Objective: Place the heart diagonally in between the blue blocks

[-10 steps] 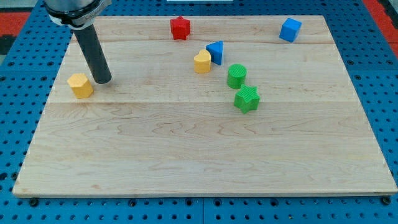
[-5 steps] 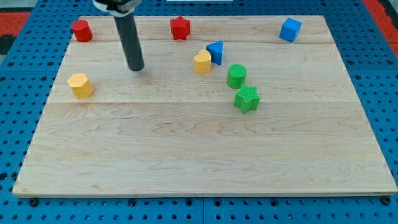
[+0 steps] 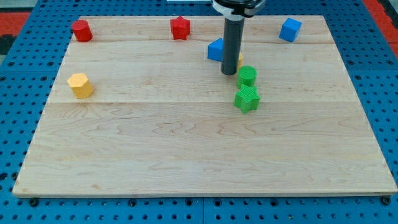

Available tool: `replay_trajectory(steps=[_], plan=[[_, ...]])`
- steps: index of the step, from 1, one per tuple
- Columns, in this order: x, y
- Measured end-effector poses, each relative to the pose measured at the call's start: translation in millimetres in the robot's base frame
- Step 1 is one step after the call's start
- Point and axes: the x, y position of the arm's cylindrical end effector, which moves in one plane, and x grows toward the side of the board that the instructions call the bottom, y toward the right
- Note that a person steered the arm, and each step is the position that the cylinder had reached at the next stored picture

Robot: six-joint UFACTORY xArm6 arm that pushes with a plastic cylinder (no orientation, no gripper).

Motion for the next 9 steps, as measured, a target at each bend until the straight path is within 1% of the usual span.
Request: replay_trajectory(steps=[1,2,3,4,6,8,9], plan=[[-2.2,-16.1],[-20.5,4.9],[-29.2,48.5],[-28.8,78.5],[-50.9,44.4],[-99.4,42.9],[-104.3,0.1]])
